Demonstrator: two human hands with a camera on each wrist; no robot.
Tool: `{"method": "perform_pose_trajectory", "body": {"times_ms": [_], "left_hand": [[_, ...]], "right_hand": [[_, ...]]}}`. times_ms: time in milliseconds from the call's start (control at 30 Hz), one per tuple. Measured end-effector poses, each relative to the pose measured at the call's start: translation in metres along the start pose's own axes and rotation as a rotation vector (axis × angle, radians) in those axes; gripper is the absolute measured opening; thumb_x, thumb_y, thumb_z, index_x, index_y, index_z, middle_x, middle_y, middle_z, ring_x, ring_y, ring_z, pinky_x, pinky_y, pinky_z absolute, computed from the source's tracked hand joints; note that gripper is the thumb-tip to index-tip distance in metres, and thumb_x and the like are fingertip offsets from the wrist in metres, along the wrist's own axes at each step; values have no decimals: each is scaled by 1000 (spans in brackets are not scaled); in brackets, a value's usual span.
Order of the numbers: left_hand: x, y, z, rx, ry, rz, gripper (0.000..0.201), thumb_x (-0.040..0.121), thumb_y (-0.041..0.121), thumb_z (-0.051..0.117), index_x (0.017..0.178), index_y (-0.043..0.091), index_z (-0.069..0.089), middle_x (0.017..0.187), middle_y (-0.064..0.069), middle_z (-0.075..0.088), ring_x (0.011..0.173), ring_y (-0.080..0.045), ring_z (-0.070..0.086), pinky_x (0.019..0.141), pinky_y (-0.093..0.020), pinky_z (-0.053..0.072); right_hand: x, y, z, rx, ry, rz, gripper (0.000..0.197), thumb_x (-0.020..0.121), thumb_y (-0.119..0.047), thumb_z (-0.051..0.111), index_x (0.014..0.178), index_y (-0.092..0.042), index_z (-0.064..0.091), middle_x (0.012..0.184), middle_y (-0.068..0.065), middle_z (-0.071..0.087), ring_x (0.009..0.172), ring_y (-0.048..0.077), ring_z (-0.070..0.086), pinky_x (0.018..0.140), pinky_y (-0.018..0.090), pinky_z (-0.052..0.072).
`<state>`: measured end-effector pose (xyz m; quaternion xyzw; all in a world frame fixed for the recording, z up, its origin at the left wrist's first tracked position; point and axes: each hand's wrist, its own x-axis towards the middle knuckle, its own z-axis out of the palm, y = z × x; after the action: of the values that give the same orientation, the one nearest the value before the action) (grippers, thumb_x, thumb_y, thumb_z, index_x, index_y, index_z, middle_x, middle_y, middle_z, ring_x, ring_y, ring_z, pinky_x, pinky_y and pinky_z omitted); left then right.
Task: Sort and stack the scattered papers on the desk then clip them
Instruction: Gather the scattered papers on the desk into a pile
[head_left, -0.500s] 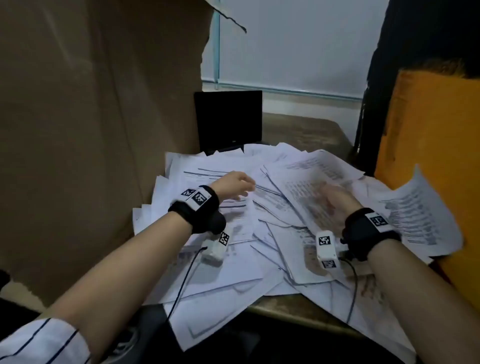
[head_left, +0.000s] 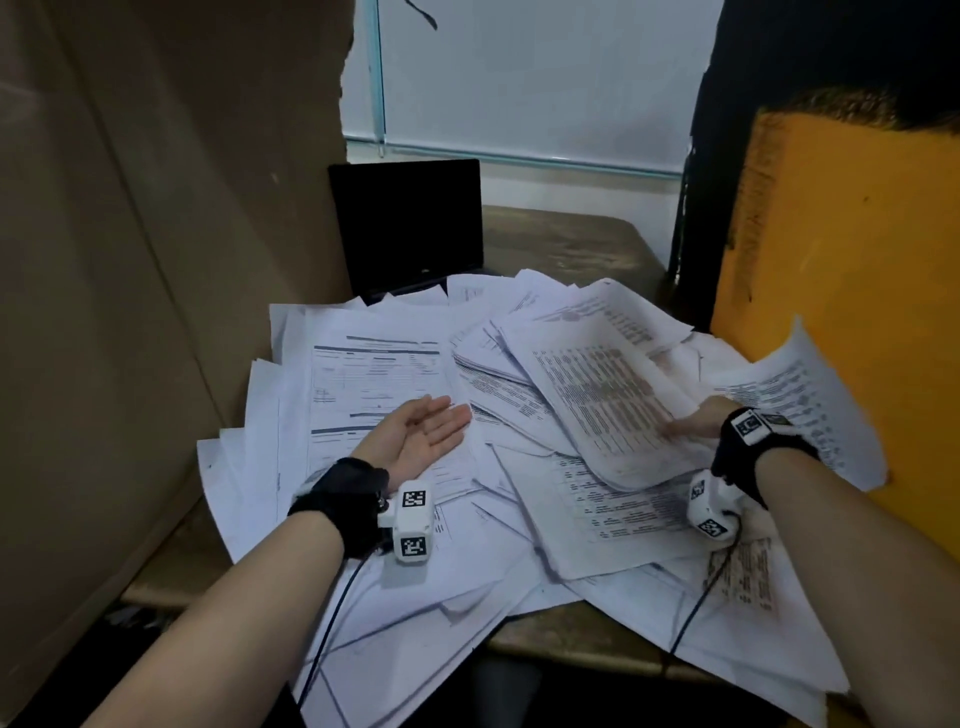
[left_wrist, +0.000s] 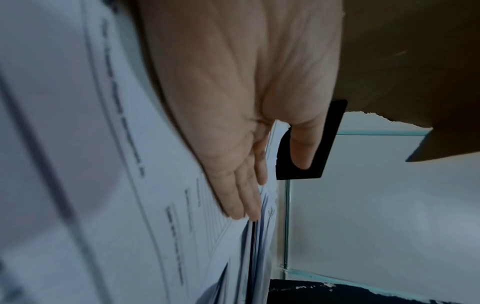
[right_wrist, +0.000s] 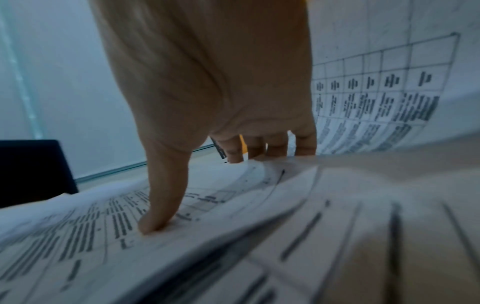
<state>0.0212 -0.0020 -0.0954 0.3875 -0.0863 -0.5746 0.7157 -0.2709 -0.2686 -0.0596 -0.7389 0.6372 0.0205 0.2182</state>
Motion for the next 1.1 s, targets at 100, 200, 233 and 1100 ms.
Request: {"method": "perform_pose_trajectory", "body": {"times_ms": [100, 200, 233, 1100], "left_hand": [[2, 2, -3, -10, -24, -11, 35, 98, 22, 48, 125, 0, 53, 126, -23, 61, 112, -29, 64, 93, -39, 53], [1, 1, -5, -22, -48, -33, 37, 95, 22, 51, 126, 1, 52, 130, -23, 59, 117, -31, 61, 95, -40, 52], [2, 2, -5, -24, -50, -39, 38, 94, 22, 51, 126, 2, 53, 130, -23, 58, 118, -31, 60, 95, -41, 52], [1, 10, -15, 18, 87, 31, 32, 98, 14, 41, 122, 1, 58, 90, -14, 74, 77, -25, 72, 74, -38, 58]], "right_hand": [[-5, -5, -2, -205, 134, -41, 73, 72, -54, 76, 121, -4, 56, 116, 18, 59, 105, 33, 56, 80, 35, 45], [-1, -7, 4, -295, 149, -149, 87, 67, -64, 74, 129, -9, 45, 129, 20, 51, 118, 37, 50, 91, 42, 43], [-2, -7, 7, -276, 103, -191, 89, 65, -66, 75, 128, -9, 46, 127, 19, 54, 114, 35, 53, 89, 40, 44], [-134, -81, 7, -210, -304, -653, 83, 65, -83, 58, 127, -29, 49, 115, -18, 59, 105, 7, 57, 97, 32, 44]]}}
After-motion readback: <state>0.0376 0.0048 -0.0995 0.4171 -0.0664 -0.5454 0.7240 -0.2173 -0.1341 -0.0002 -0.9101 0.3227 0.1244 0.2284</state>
